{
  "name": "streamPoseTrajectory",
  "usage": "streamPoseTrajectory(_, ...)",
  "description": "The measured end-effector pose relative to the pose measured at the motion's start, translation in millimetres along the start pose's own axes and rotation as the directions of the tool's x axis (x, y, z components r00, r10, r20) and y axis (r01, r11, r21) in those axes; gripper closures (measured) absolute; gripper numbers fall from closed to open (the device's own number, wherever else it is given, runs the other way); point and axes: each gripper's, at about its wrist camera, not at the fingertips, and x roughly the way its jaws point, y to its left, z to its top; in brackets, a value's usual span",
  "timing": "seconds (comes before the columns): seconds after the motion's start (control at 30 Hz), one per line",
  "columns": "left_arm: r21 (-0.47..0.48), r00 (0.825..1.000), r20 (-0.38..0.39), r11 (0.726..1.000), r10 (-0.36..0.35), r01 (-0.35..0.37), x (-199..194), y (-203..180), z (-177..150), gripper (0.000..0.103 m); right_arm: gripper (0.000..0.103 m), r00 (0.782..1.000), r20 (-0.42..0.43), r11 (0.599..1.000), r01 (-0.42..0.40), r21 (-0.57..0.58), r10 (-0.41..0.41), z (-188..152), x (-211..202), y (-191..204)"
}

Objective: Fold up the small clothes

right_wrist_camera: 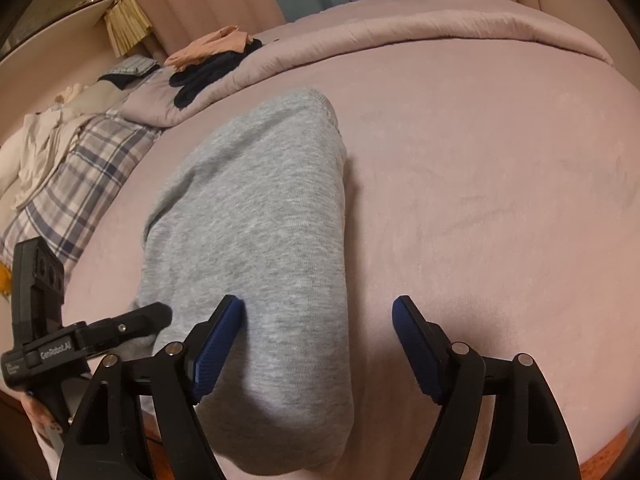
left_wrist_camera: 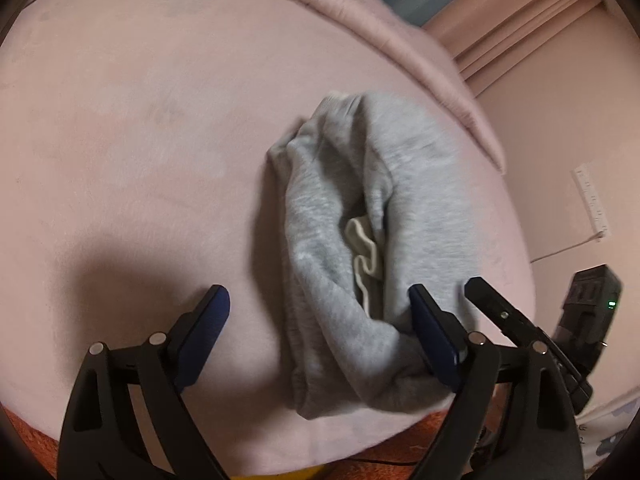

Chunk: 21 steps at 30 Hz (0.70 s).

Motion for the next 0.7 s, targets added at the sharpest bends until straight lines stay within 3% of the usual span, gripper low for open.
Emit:
streamPoseTrajectory(0.1,0.030,0.997,0.043,0.998,-0.058,0.056,-12,-5,-4,0.006,0.024,0.998,0.050,1.000,-0.028,0.011,0.027,1,-13,-5)
streamPoseTrajectory(0.2,0.042,0.998,0.012,0.997,-0.061,0.061,-2,-7,-9,0.001,0.015,0.990,0.075,0.989,-0.125,0.074,0.119,3,-19,-18)
streamPoseTrajectory(0.27,0.026,0.998,-0.016,0.998,-0.063,0.063,10,-6,-11,0.001,0.014,0.985,0.068,0.980,-0.167,0.110,0.161,2,-14,-23)
streamPoseTrajectory(0.37,-0.019,0.992,-0.059,0.994,-0.108,0.107,25,0,-13,0.001,0.014,0.987,0.028,0.979,-0.158,0.128,0.156,0,-1,-25)
streamPoseTrajectory(0.47,0.001,0.992,-0.070,0.995,-0.104,0.105,35,-2,-12,0.001,0.014,0.983,-0.012,0.973,-0.179,0.143,0.183,-2,13,-23)
streamPoseTrajectory(0.57,0.034,0.994,-0.070,0.996,-0.086,0.088,39,-7,-10,0.002,0.014,0.976,-0.050,0.965,-0.200,0.170,0.211,-5,28,-24)
streamPoseTrajectory(0.7,0.021,0.993,-0.053,0.994,-0.102,0.104,48,-14,-5,0.013,0.014,0.964,-0.035,0.950,-0.252,0.186,0.263,-3,34,-25)
